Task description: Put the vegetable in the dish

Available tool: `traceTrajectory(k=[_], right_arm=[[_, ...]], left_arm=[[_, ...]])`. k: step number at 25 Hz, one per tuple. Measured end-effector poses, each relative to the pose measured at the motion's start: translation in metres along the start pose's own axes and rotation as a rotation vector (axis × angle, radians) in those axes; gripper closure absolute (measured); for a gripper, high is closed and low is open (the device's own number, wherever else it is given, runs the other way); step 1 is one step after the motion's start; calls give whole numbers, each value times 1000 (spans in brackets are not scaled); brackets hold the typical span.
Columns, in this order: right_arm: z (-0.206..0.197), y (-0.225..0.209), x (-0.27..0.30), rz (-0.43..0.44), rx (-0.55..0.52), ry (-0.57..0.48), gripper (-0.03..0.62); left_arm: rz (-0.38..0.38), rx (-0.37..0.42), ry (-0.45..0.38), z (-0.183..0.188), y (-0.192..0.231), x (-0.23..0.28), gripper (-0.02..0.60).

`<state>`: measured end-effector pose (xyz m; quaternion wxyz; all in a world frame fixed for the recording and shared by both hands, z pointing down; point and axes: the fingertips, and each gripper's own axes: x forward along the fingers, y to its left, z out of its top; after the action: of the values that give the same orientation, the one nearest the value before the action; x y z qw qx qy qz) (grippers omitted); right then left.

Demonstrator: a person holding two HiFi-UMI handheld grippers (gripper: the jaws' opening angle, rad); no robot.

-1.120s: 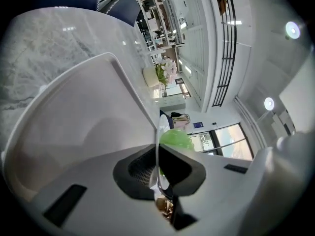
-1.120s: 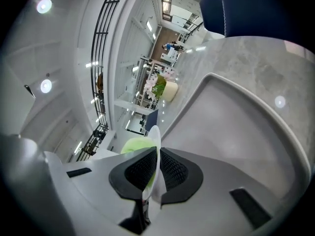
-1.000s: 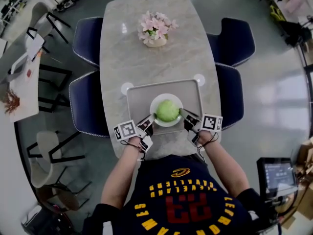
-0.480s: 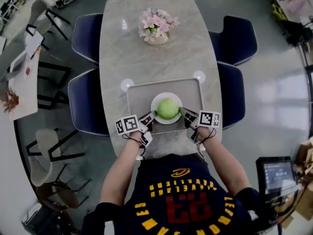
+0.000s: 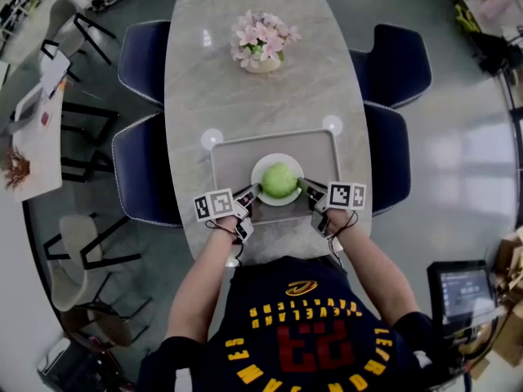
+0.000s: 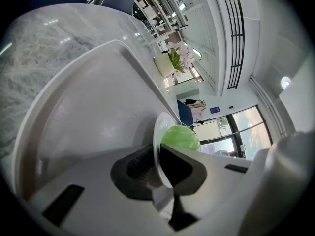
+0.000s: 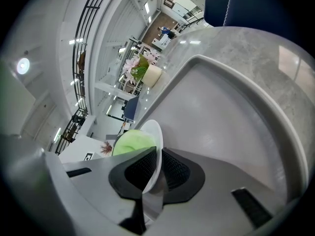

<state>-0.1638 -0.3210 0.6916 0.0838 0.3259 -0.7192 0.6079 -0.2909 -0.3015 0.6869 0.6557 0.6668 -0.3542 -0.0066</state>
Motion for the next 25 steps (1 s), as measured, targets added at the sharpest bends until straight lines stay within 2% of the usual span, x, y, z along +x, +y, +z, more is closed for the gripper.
traceTrajectory(k=[9,16,25], right_arm=[[-1,-8,5,-68,-13,39,571],[-1,-11,7,-99,-13,51,571],[-2,-13,5,-148,-36,66,571]], left_arm=[[92,37,32,-1,9,3,546],[129,43,26,1,12,5,545],[258,79,35,-1,16,3,540]])
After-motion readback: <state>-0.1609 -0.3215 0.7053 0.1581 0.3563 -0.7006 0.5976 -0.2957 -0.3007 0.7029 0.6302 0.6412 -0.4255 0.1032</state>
